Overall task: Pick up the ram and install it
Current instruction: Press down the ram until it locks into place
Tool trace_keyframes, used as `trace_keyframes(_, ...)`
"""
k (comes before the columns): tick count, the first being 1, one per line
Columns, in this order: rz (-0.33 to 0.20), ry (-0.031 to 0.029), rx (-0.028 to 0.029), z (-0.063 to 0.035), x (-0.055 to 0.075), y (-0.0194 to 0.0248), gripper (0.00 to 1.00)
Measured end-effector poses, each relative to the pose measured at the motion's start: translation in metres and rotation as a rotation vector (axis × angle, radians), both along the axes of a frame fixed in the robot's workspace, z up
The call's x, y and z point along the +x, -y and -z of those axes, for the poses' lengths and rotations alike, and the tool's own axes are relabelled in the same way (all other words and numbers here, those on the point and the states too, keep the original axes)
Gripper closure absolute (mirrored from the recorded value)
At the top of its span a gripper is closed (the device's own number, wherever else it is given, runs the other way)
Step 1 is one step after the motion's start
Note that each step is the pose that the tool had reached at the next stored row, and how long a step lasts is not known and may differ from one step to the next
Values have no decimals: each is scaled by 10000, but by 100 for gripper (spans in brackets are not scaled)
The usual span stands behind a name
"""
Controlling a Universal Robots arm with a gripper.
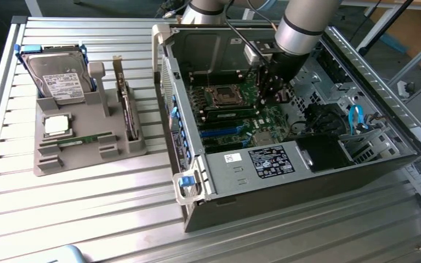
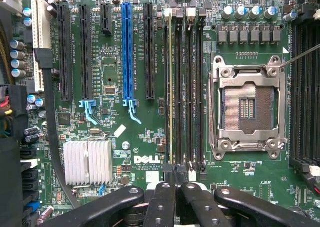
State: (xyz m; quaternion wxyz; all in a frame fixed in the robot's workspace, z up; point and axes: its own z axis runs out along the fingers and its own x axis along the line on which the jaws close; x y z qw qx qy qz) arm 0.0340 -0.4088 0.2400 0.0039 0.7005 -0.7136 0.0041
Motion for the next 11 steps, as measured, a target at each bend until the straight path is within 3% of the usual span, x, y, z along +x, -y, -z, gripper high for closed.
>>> trace_keyframes(11, 1, 0, -9, -64, 0, 0, 89)
